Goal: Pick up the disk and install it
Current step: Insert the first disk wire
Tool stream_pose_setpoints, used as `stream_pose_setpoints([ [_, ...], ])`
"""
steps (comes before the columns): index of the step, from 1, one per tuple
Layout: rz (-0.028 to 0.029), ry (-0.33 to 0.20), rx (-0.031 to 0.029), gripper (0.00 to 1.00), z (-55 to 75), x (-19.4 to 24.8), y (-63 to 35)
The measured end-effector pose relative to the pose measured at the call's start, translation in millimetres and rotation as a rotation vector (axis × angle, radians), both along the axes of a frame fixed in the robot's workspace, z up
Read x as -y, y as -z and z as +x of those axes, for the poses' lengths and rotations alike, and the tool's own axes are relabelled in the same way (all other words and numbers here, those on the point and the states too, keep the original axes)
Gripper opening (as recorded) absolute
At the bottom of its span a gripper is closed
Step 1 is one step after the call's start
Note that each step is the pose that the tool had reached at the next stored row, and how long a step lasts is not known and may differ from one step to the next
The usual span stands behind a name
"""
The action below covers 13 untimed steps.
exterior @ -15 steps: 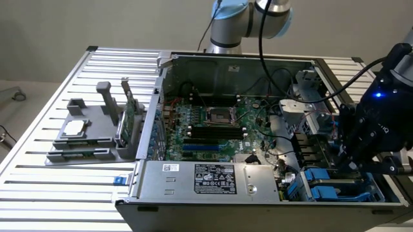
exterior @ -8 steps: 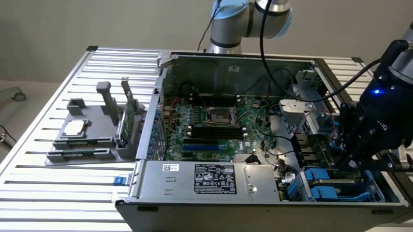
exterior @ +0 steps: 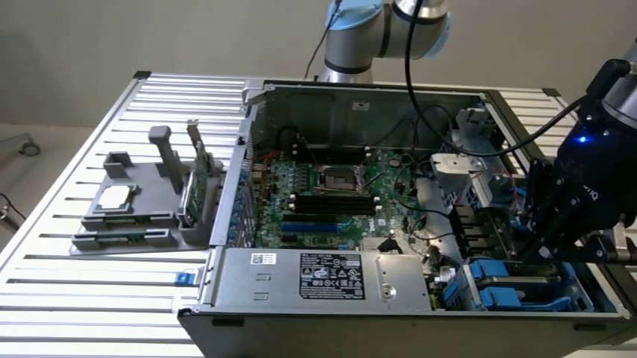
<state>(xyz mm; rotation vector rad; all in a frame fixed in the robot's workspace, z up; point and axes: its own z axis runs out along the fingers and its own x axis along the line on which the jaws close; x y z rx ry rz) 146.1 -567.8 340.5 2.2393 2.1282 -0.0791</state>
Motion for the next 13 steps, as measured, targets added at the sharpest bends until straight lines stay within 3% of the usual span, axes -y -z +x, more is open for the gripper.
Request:
stream_pose_setpoints([
  [6, -0.0139, 0.036, -0.0059, 0.17, 1.7, 0.0, 3.1],
  [10, -0.0253, 0.042, -0.0278, 0.17, 3.1, 0.0, 3.5],
  [13, -0.0296, 0.043, -0.0396, 0.17, 5.8, -0.9, 3.7],
])
